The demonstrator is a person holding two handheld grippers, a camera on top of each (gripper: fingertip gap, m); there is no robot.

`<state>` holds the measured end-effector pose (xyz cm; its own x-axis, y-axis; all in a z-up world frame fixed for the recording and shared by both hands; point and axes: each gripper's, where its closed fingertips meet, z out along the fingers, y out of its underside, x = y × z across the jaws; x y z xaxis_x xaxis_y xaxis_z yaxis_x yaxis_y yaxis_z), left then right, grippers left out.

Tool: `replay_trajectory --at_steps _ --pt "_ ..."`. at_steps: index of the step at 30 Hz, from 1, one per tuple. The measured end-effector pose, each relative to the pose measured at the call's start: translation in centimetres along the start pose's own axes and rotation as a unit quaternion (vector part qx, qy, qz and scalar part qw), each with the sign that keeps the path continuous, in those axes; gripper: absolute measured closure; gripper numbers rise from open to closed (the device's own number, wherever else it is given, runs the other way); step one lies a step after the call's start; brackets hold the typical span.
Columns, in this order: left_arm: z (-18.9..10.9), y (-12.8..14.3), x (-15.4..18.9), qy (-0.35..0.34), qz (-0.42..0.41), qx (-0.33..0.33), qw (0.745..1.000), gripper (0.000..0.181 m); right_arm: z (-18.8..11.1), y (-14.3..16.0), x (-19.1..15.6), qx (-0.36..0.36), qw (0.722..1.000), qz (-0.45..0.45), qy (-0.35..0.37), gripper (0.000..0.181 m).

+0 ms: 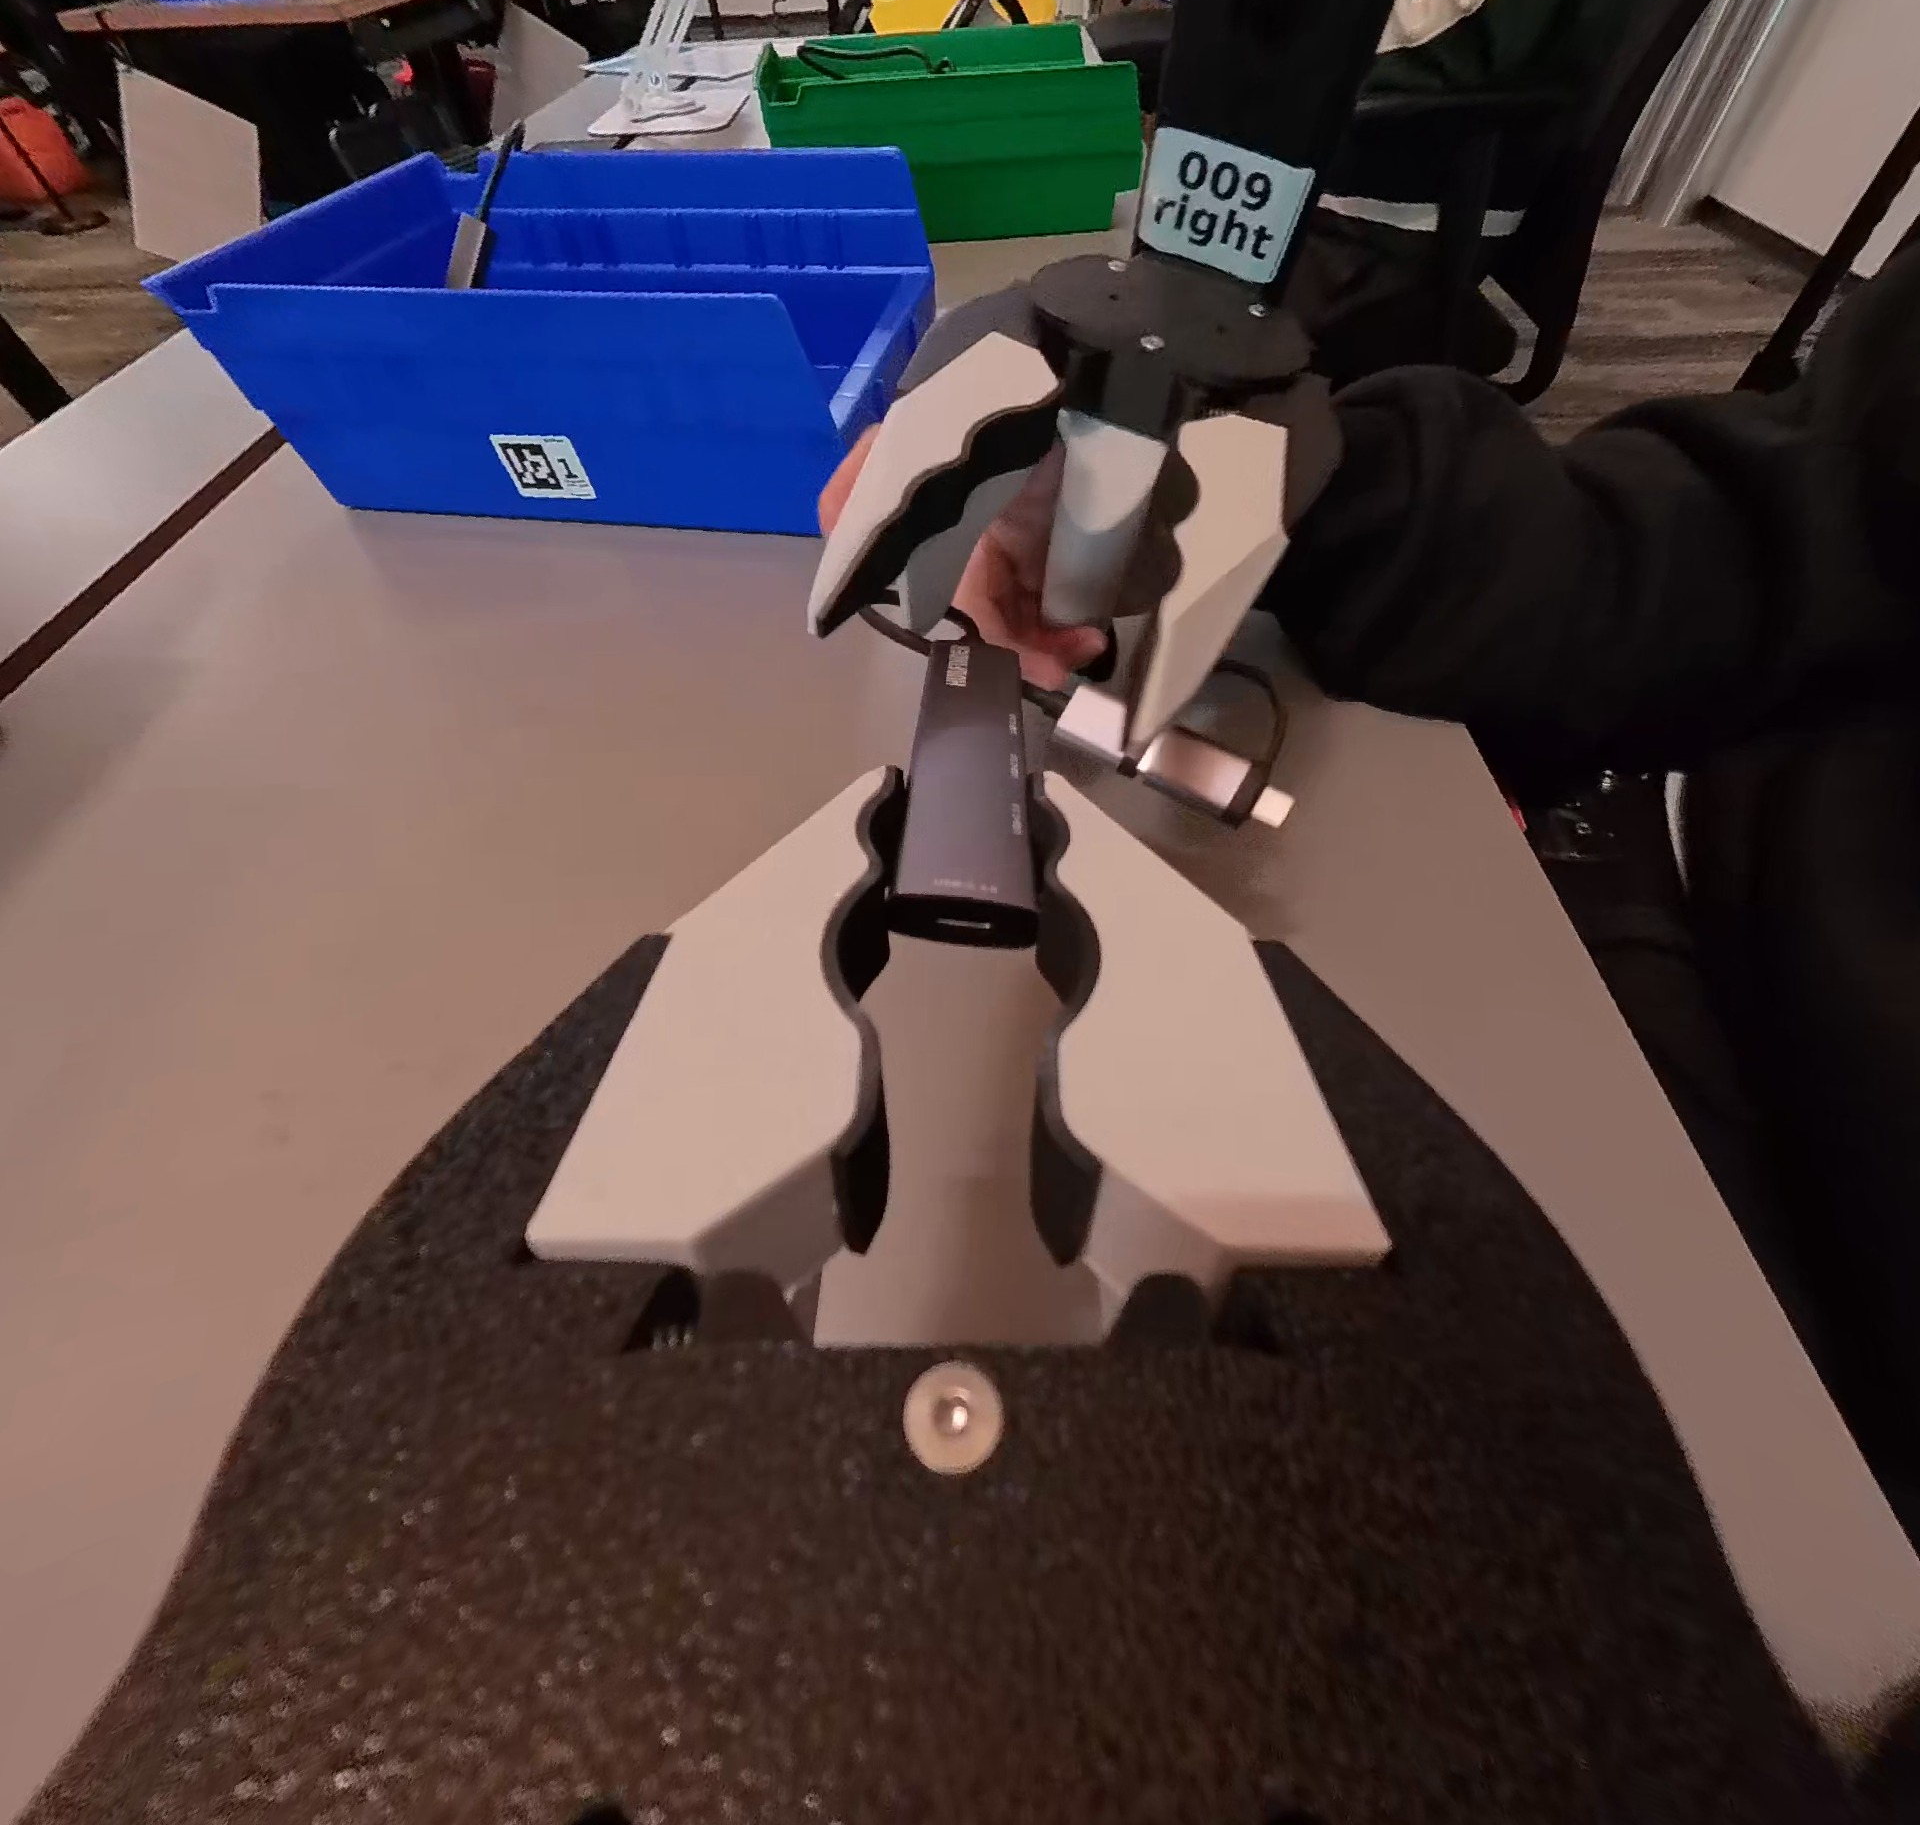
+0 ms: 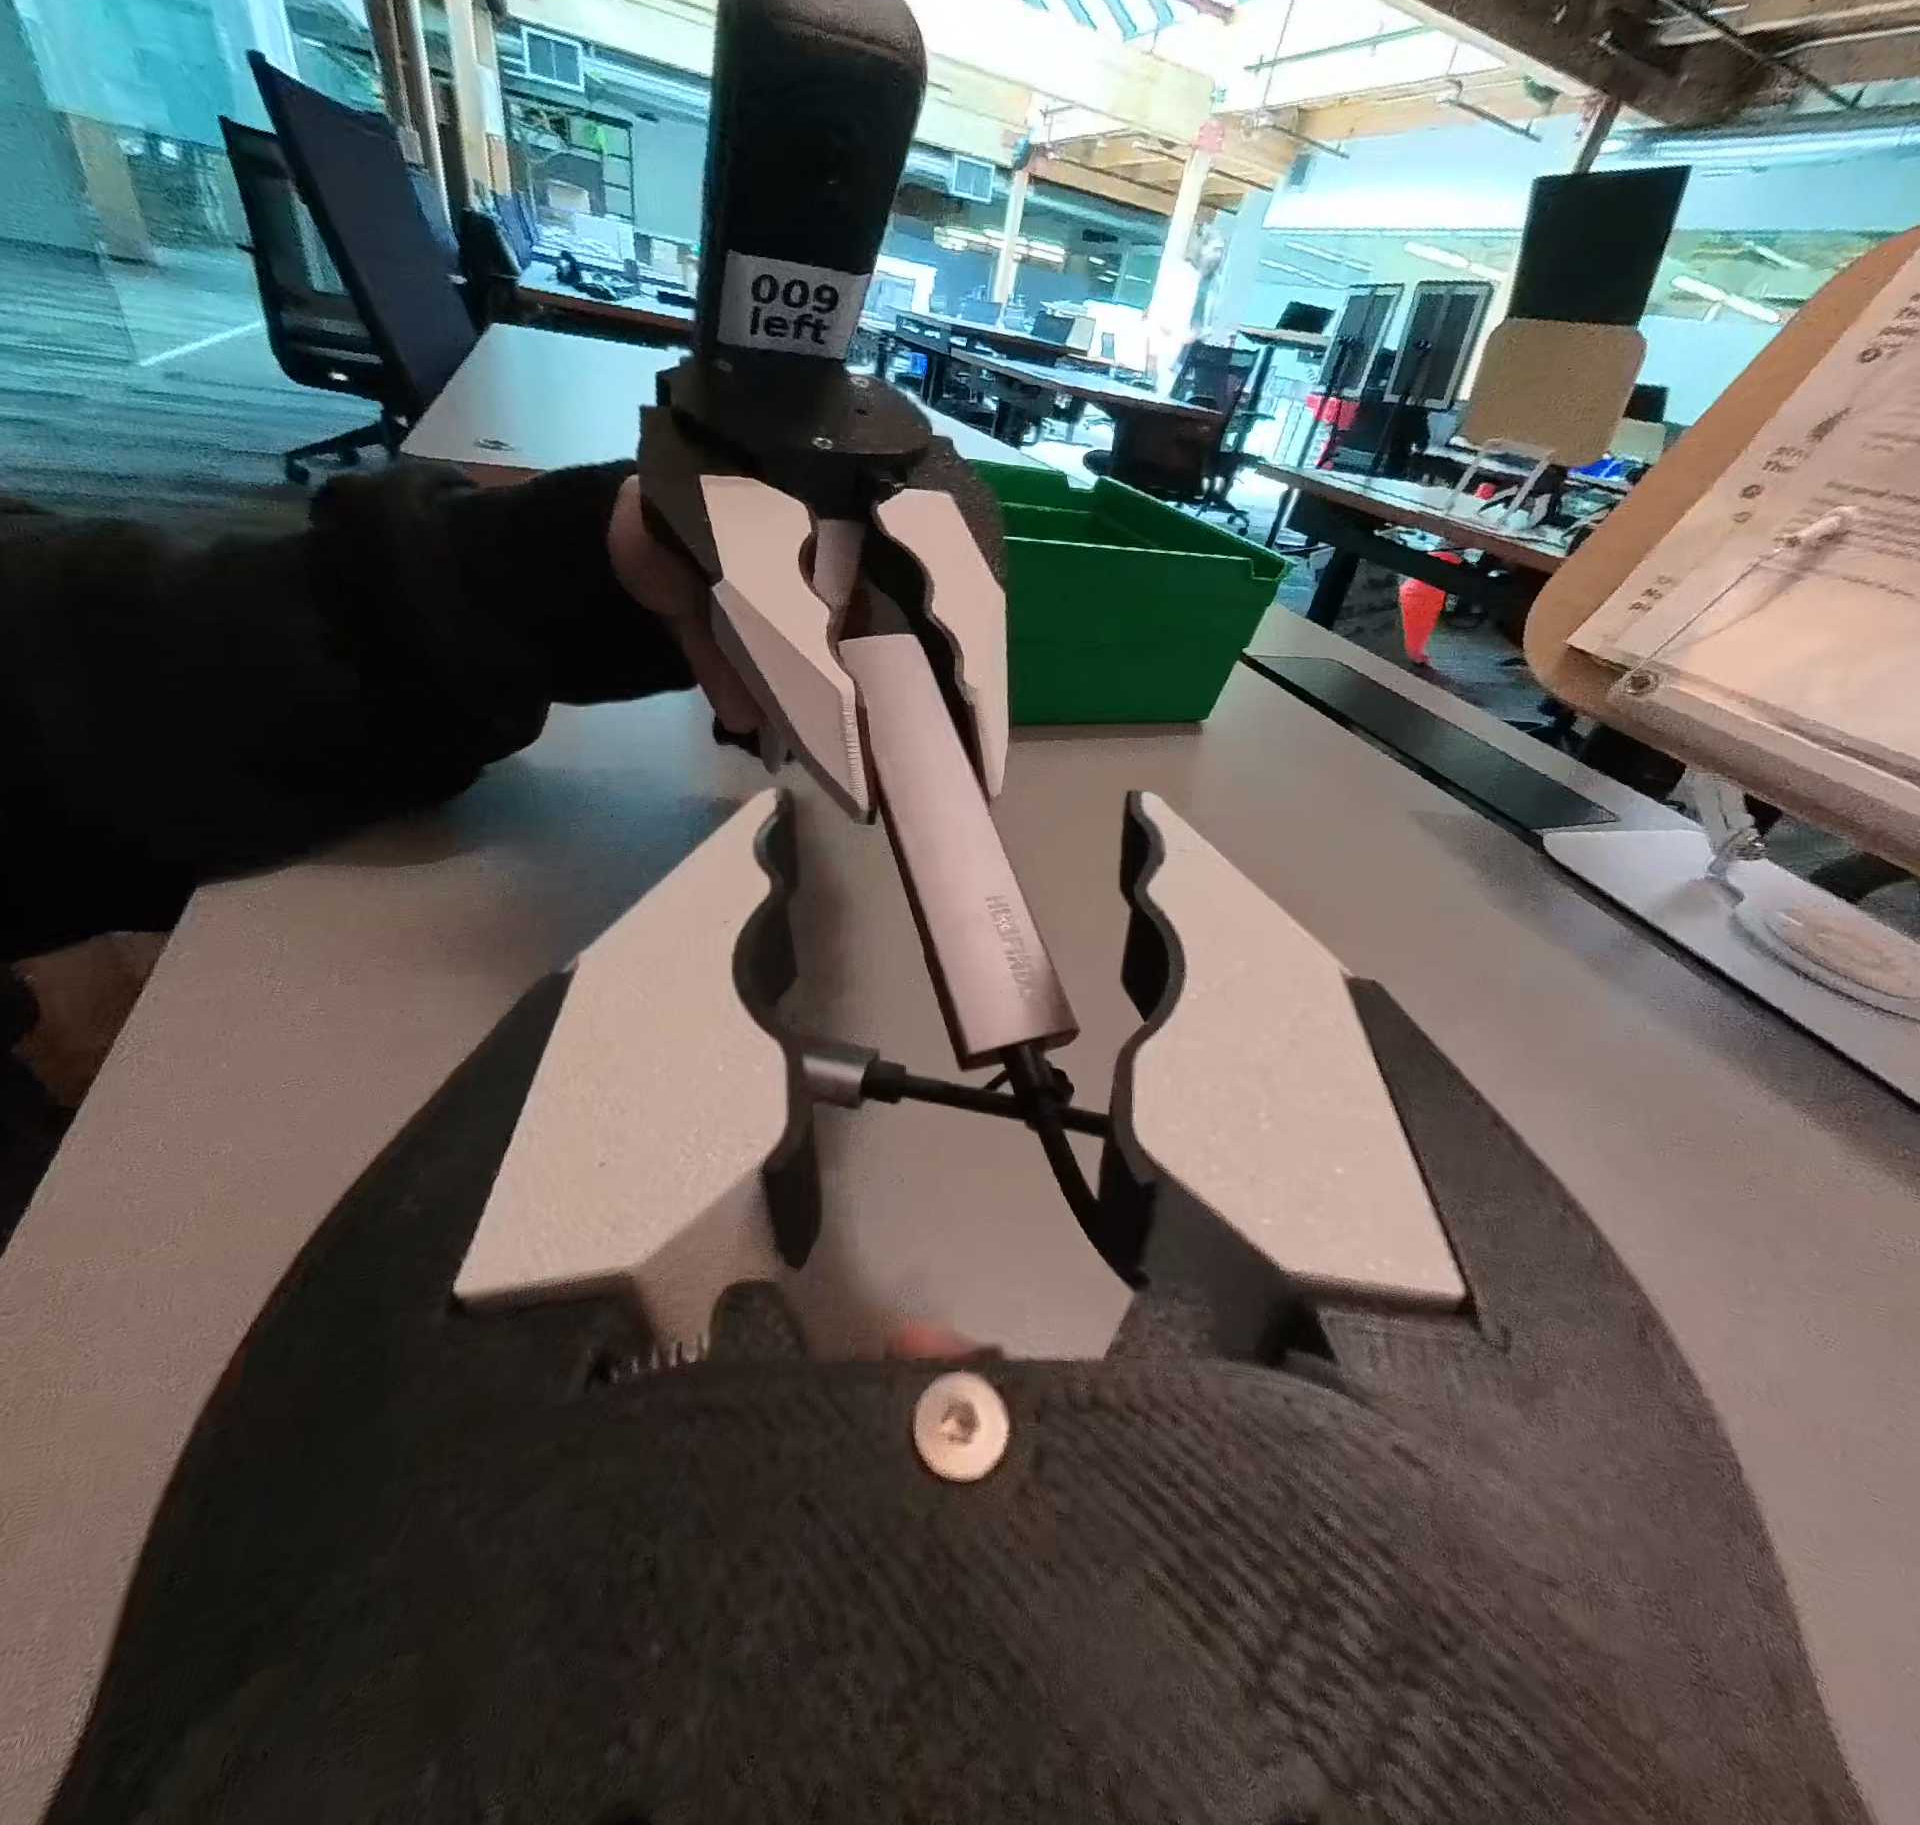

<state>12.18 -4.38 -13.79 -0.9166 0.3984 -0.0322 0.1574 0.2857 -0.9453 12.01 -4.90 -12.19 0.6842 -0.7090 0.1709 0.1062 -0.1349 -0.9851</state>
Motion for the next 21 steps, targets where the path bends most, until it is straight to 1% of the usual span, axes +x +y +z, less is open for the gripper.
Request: replay_trajectory --at_steps 4,6,7,8,10,14,16,18,19,21 --pt "-0.2 0.2 -0.3 -0.005 -0.008 -0.001 1.000 0.160 -0.1 -0.2 0.1 0.006 1.000 0.003 -0.001 0.126" --pt "-0.4 0.2 -0.8 -0.021 -0.008 -0.004 1.000 0.160 -0.4 -0.4 1.3 0.008 0.999 -0.001 0.036 0.130" --pt "-0.7 0.1 -1.3 -0.037 -0.012 -0.001 0.999 0.160 -0.8 -0.5 1.8 0.009 0.998 -0.010 0.053 0.135" --pt "-1.0 -0.1 -1.6 -0.044 -0.019 0.008 0.999 0.160 -1.0 -0.4 2.3 0.008 0.998 -0.004 0.067 0.135" --pt "-1.4 -0.6 -1.4 -0.035 -0.019 0.030 0.999 0.160 -1.0 0.2 2.9 0.000 0.996 0.031 0.078 0.129" --pt "-1.3 -0.4 -1.3 -0.030 -0.023 0.027 0.999 0.160 -0.6 1.0 2.9 -0.013 0.995 0.073 0.072 0.128" --pt "-1.3 -0.3 -1.3 -0.027 -0.029 0.028 0.999 0.160 -0.7 0.5 2.3 0.005 0.995 0.090 0.047 0.134" --pt "-1.3 -0.4 -1.3 -0.024 -0.032 0.038 0.998 0.160 -0.4 -0.2 0.3 0.022 0.993 0.115 -0.022 0.140" --pt "-1.1 -0.5 -1.2 -0.018 -0.033 0.039 0.999 0.160 -0.2 -0.1 -0.1 0.015 0.992 0.123 -0.032 0.142" --pt "-0.9 -0.2 -1.1 -0.018 -0.025 0.034 0.999 0.160 0.0 0.4 0.8 0.001 0.995 0.103 0.004 0.164"
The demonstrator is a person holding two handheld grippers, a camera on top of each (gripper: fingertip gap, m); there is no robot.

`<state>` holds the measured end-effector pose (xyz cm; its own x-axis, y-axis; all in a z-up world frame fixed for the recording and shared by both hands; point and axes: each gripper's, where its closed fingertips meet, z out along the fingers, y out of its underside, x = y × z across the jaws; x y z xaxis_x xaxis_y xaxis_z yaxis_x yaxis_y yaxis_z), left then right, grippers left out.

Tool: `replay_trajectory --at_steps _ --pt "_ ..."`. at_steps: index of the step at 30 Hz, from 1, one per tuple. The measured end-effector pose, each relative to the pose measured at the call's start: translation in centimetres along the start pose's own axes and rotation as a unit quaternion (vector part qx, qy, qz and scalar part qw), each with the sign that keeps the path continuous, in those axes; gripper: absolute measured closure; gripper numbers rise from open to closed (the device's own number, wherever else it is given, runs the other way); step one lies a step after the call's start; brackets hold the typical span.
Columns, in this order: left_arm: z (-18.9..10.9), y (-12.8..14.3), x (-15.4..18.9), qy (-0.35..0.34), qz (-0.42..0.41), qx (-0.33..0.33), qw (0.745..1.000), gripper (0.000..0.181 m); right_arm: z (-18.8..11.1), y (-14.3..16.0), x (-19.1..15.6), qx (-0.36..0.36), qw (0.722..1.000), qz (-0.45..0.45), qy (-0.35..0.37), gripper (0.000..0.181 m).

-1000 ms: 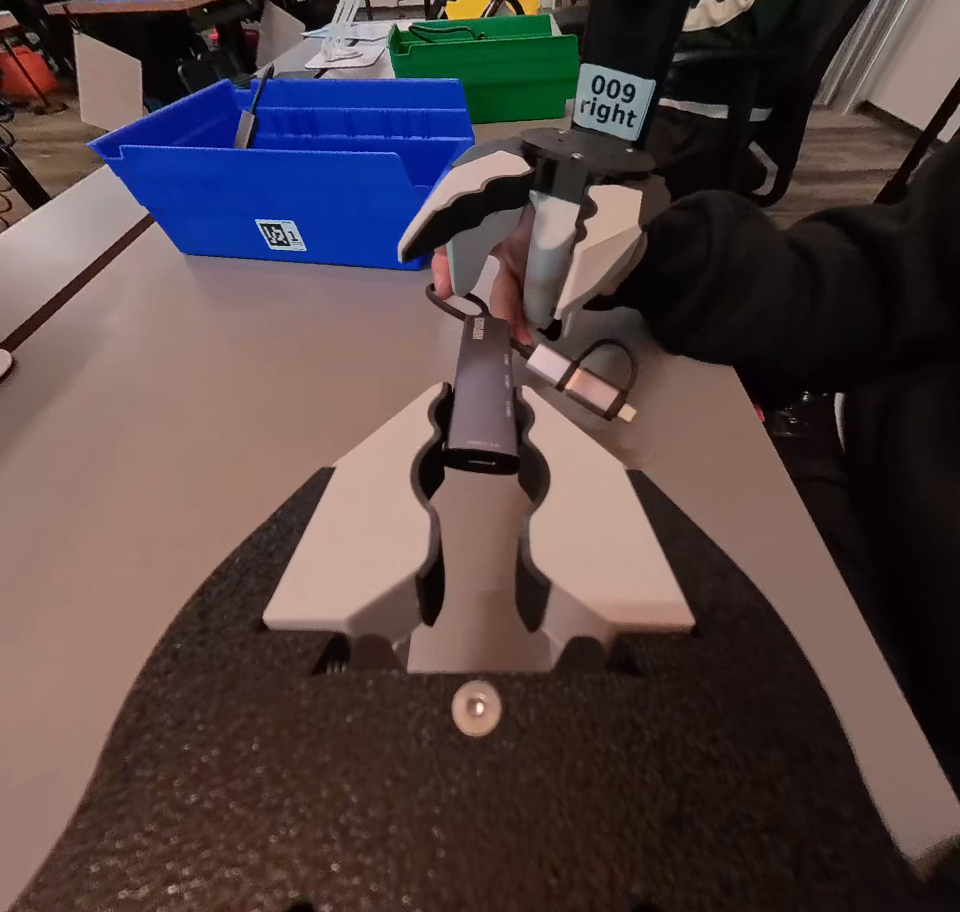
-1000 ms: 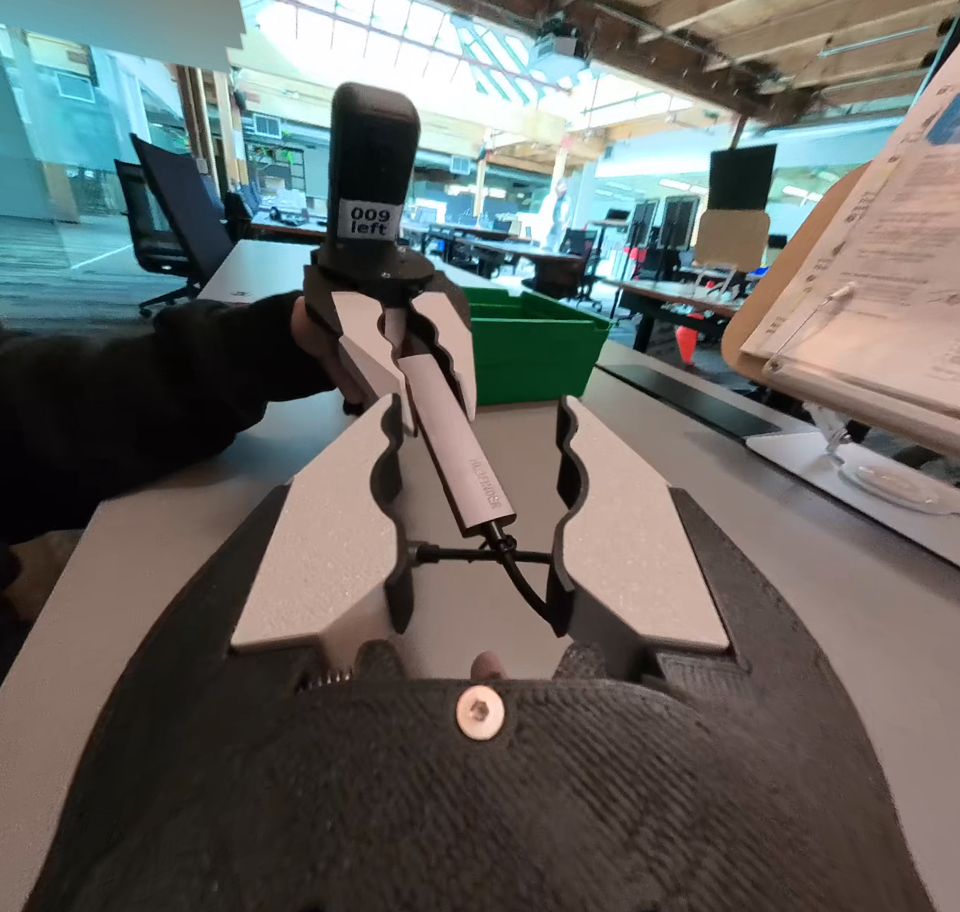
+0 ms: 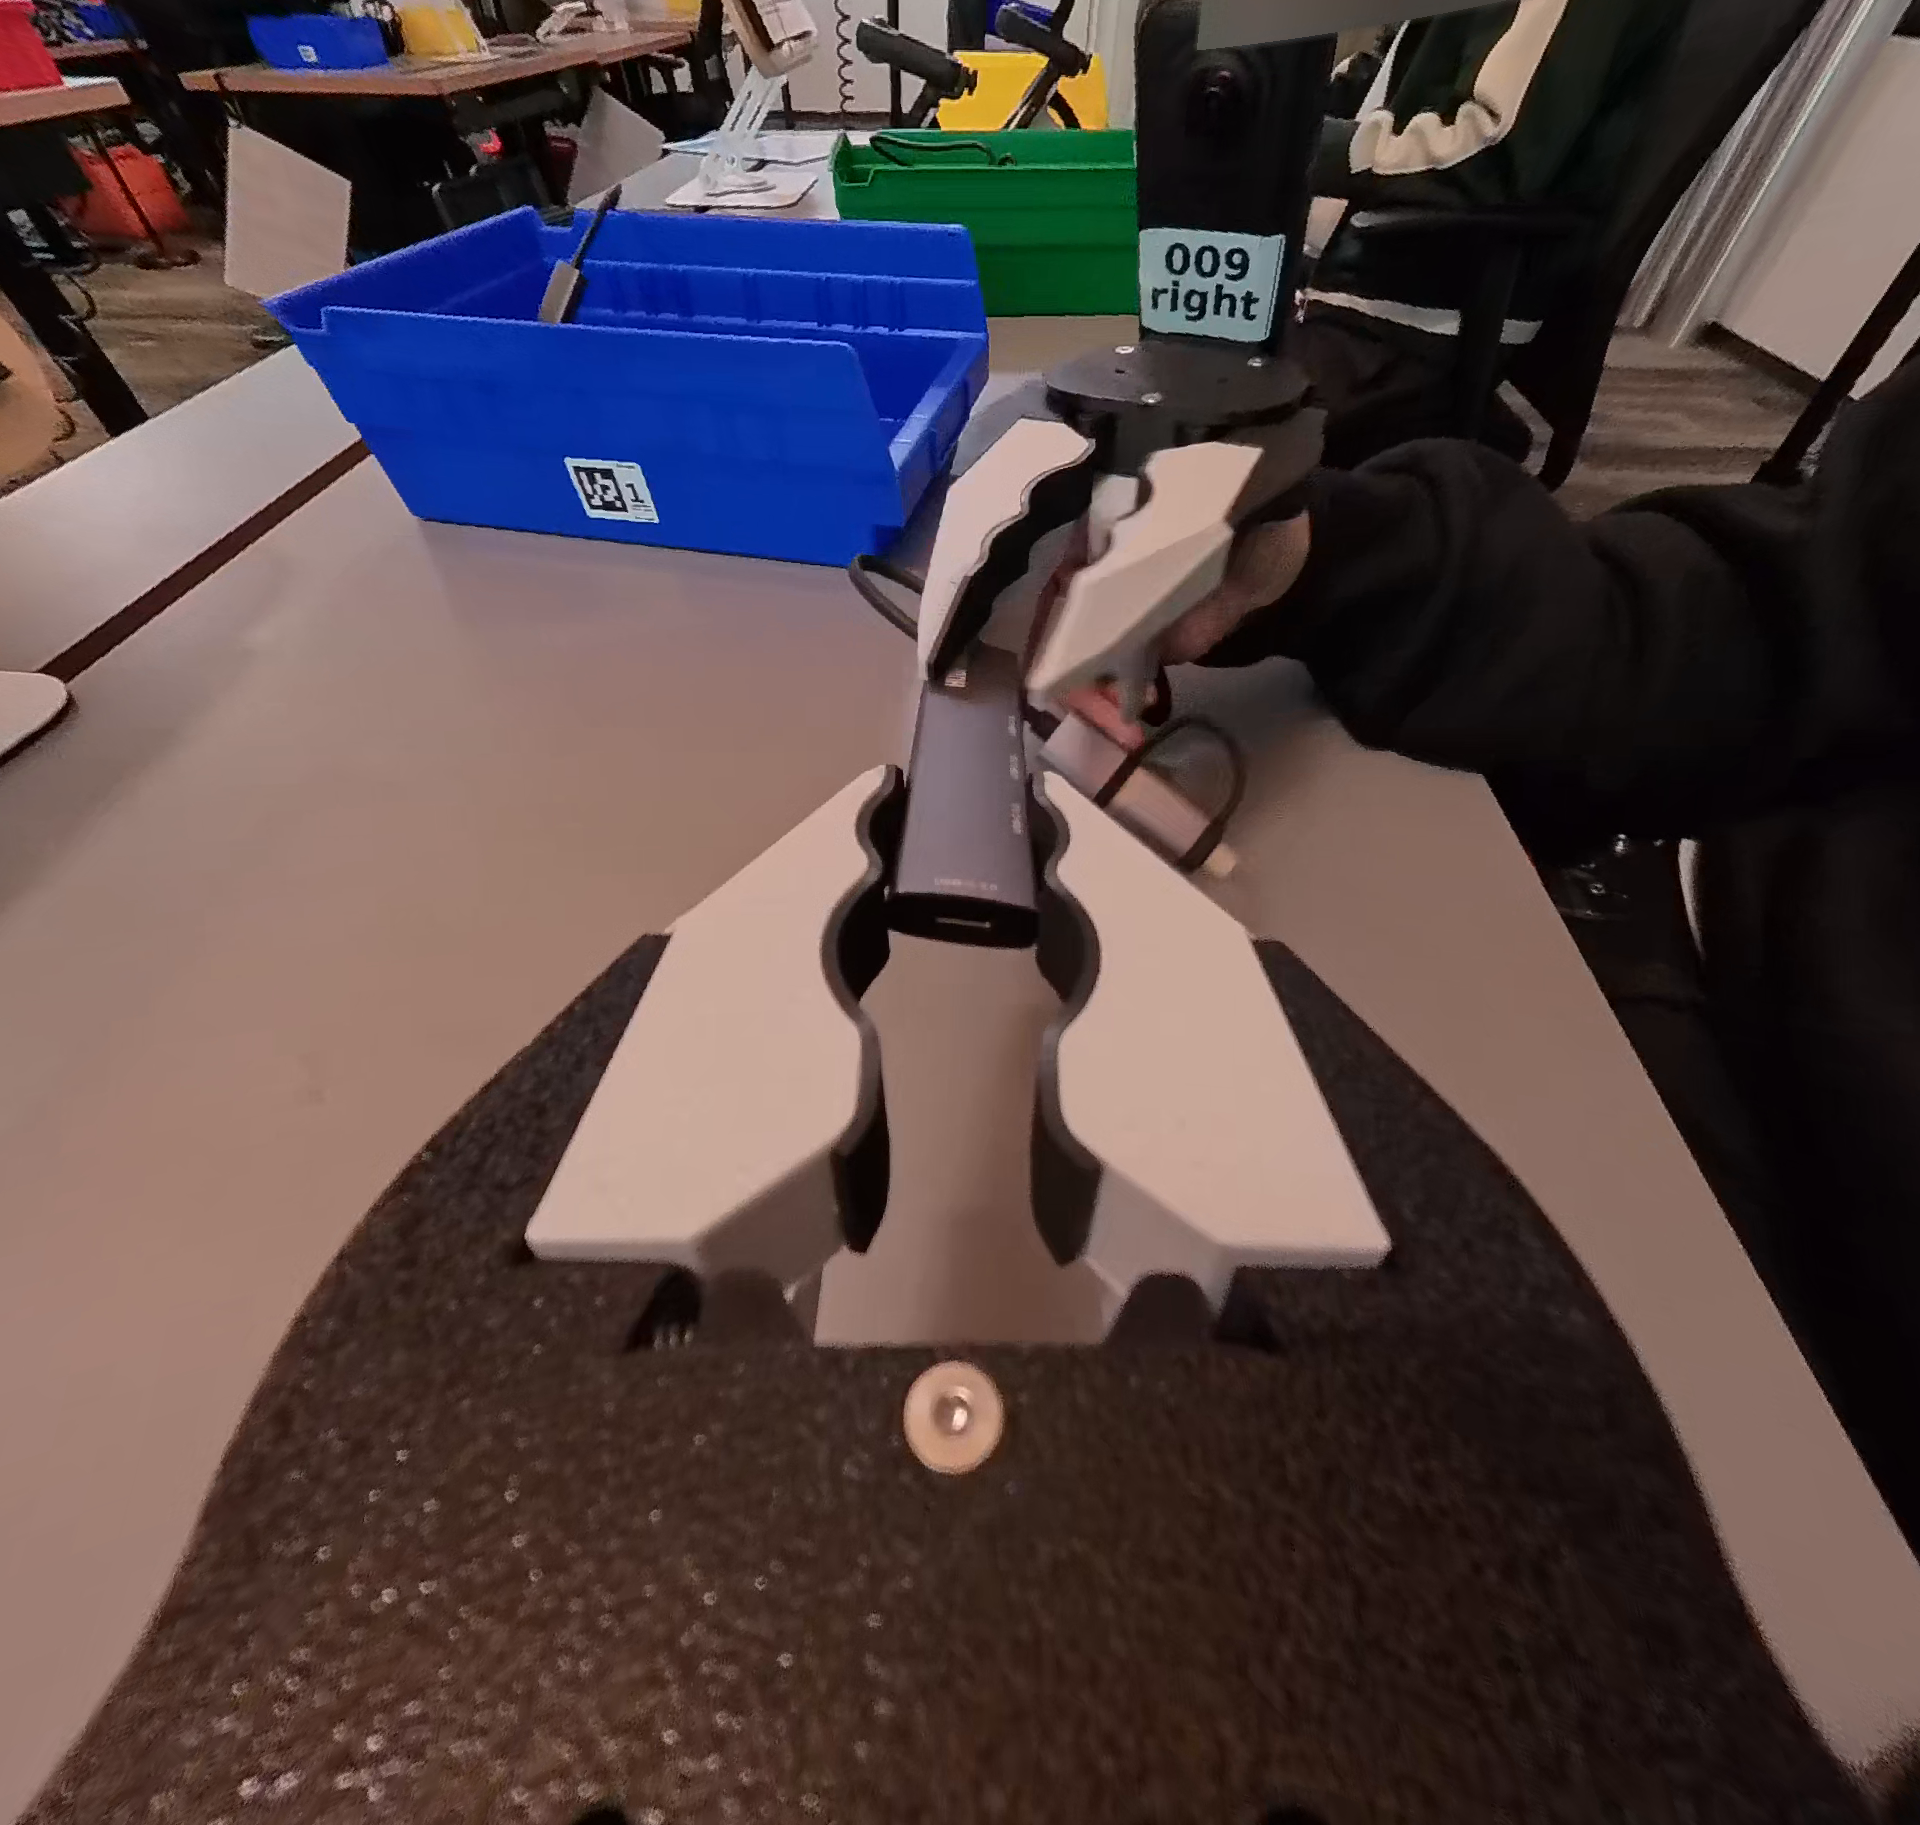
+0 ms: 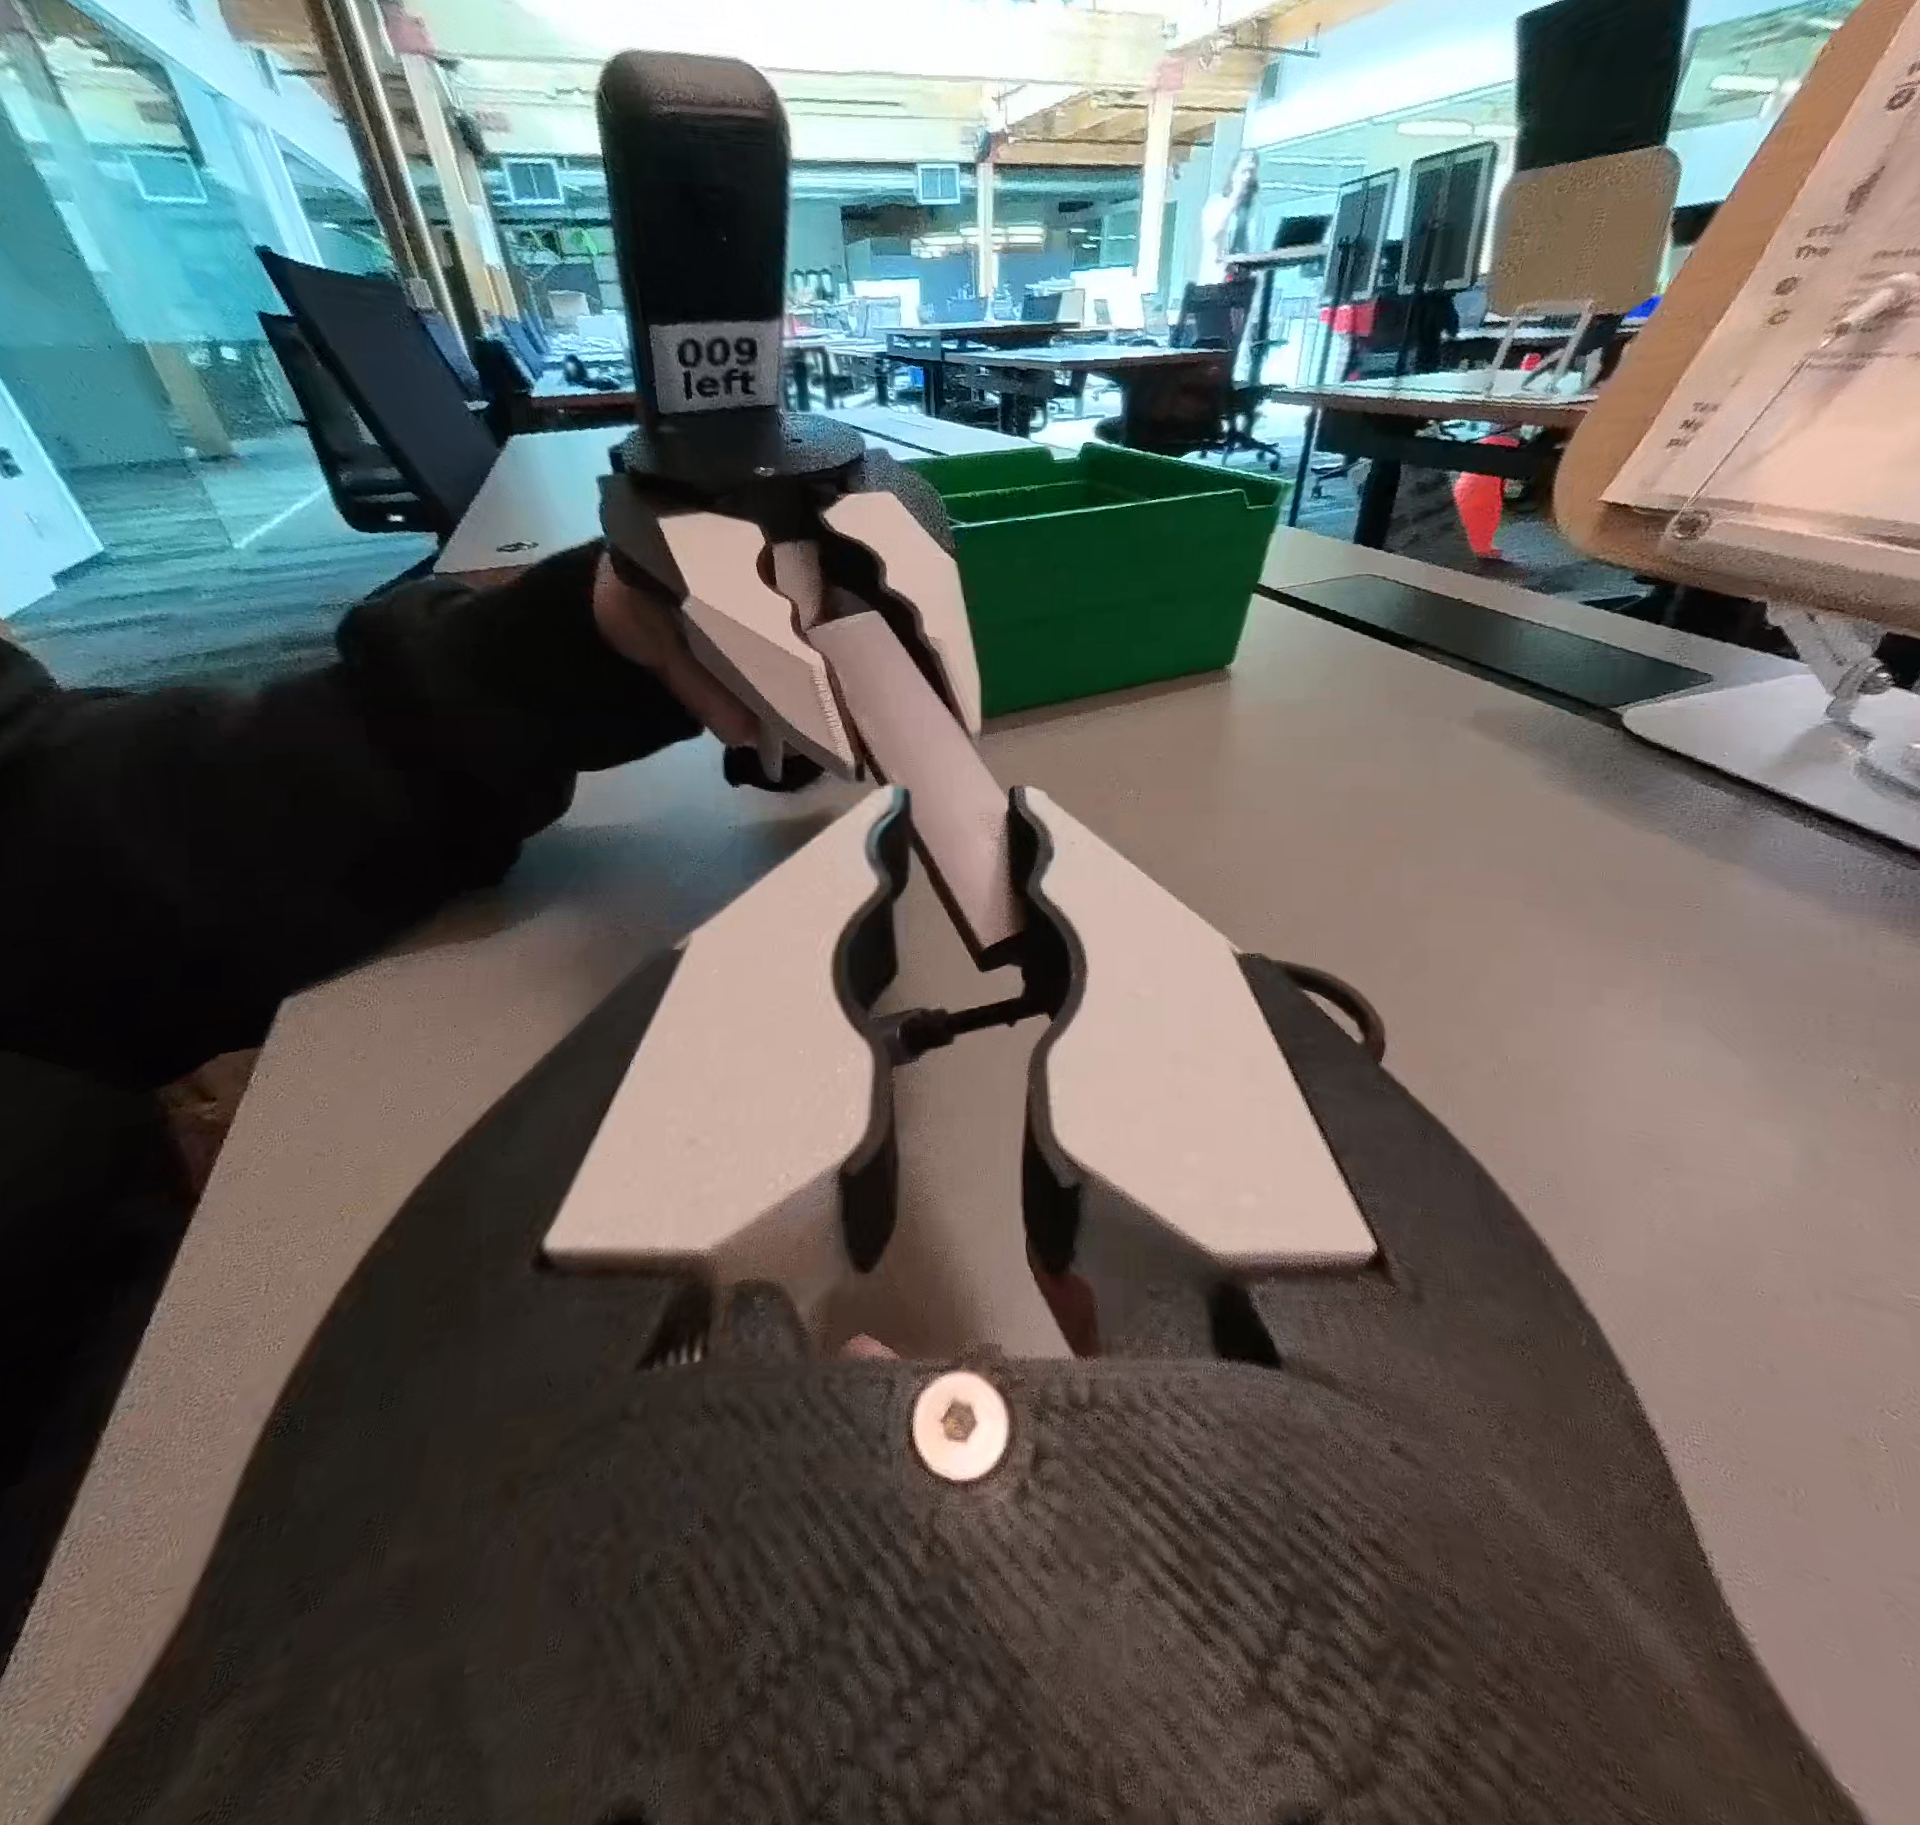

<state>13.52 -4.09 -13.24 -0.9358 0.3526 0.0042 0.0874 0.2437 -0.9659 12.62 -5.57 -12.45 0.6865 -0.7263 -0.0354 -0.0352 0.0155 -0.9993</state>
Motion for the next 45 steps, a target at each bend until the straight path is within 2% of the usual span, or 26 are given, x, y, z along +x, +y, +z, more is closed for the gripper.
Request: replay_trajectory --at_steps 2,5,9,10,11,12,15,18,20,24,27,32,35,39,45 --pt "-0.1 -0.1 0.3 0.009 0.001 0.005 1.000 0.160 -0.1 -0.1 -0.6 0.004 1.000 -0.004 -0.019 0.167" --pt "-0.4 -0.4 0.8 0.025 0.011 0.020 0.999 0.160 -0.4 -0.4 -1.0 0.006 0.999 -0.024 -0.031 0.181" --pt "-0.3 -0.5 1.0 0.030 0.013 0.022 0.999 0.160 -0.7 -0.8 -0.8 0.007 0.996 -0.085 -0.019 0.179" --pt "-0.3 -0.5 0.9 0.029 0.010 0.026 0.999 0.160 -1.1 -1.7 -0.3 0.034 0.995 -0.095 0.002 0.174" --pt "-0.4 -0.3 0.7 0.024 0.010 0.020 0.999 0.160 -1.5 -2.1 0.5 0.045 0.995 -0.086 0.027 0.146" --pt "-0.5 0.1 0.5 0.019 0.011 0.008 1.000 0.160 -1.7 -1.8 1.0 0.033 0.996 -0.073 0.034 0.133" --pt "-0.7 0.2 0.4 0.015 0.014 0.009 1.000 0.160 -1.4 0.4 1.2 -0.027 0.996 -0.077 0.028 0.116" --pt "-1.2 -0.3 1.0 0.036 0.018 0.027 0.999 0.160 -1.1 0.8 1.6 -0.041 0.994 -0.088 0.045 0.111" --pt "-1.6 -0.7 1.6 0.052 0.018 0.042 0.998 0.160 -1.4 0.4 1.9 -0.028 0.996 -0.066 0.048 0.100" --pt "-1.6 -1.5 2.2 0.076 0.008 0.068 0.995 0.160 -0.9 0.1 -1.3 -0.011 0.998 -0.042 -0.047 0.104" --pt "-0.9 -1.6 2.9 0.096 0.005 0.070 0.993 0.160 -0.1 0.3 -2.0 -0.014 0.998 -0.028 -0.060 0.097" --pt "0.1 -1.9 3.8 0.129 -0.015 0.073 0.989 0.160 0.2 -0.5 -3.4 0.011 0.995 -0.013 -0.097 0.108" --pt "0.3 -1.6 3.6 0.136 -0.048 0.064 0.988 0.160 0.0 0.0 -3.1 -0.002 0.995 -0.033 -0.090 0.131" --pt "0.2 -1.7 3.0 0.129 -0.070 0.075 0.986 0.160 0.0 0.0 -2.8 -0.002 0.996 -0.025 -0.087 0.151" --pt "-0.1 -2.0 2.7 0.124 -0.065 0.092 0.986 0.160 -0.4 -1.1 -2.7 0.027 0.995 0.006 -0.093 0.157"
